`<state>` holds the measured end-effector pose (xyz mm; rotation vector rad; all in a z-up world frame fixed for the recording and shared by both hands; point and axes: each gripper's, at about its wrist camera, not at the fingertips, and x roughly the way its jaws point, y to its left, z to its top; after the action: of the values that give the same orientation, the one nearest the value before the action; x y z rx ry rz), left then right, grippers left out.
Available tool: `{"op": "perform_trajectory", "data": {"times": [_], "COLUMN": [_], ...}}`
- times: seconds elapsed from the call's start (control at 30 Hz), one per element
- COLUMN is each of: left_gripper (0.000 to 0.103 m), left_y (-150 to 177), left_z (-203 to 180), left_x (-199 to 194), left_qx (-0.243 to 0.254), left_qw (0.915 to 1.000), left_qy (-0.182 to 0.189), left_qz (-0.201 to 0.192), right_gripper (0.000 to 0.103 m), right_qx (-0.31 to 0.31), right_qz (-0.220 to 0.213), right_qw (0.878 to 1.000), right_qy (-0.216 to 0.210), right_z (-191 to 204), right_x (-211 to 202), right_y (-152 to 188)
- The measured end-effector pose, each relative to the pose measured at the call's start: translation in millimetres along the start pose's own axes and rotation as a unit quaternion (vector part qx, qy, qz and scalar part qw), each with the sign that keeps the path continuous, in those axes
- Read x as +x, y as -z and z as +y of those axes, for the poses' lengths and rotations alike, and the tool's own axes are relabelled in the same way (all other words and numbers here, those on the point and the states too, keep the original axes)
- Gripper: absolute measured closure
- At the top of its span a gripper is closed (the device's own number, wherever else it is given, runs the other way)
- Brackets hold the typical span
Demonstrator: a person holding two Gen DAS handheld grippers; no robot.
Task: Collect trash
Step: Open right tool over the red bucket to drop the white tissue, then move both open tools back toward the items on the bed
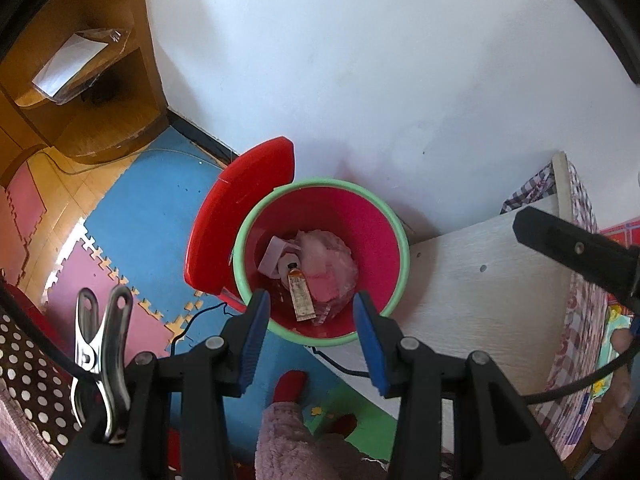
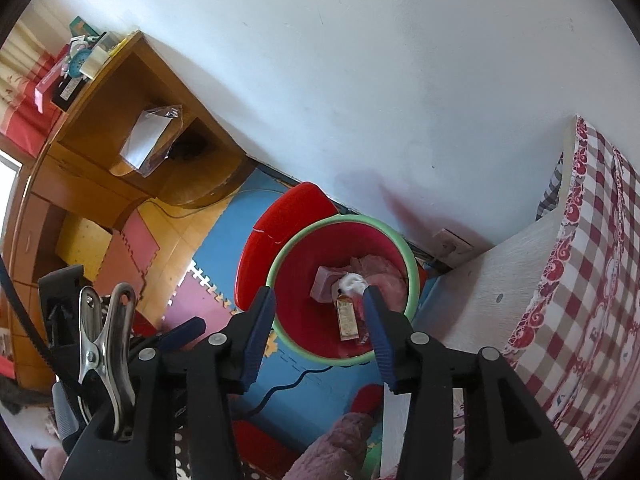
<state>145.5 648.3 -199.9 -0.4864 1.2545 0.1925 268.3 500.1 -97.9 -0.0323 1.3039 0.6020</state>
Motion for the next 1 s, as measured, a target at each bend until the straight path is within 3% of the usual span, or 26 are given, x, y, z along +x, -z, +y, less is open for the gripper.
{"op": "perform_trajectory", "data": {"times": [0.63, 1.0], "left_gripper": [0.058, 0.058], "left_y": [17, 45], "left_z": [-13, -56], "left_x": [-55, -104], "left_qx": [0.029, 0.056], "left_qw": [0.9993, 0.9972], "left_qy": [-0.013, -0.016], "left_qz": [-0.018, -0.047], "right_gripper": [0.056, 0.056], "right_qx": [0.022, 0.043], "right_qz": [-0.033, -0.064], "right_qw": [0.998, 0.994], "right_qy": [-0.051, -0.076], "right_z": [-2, -30], "right_x": [-65, -129], "right_y": [48, 100]}}
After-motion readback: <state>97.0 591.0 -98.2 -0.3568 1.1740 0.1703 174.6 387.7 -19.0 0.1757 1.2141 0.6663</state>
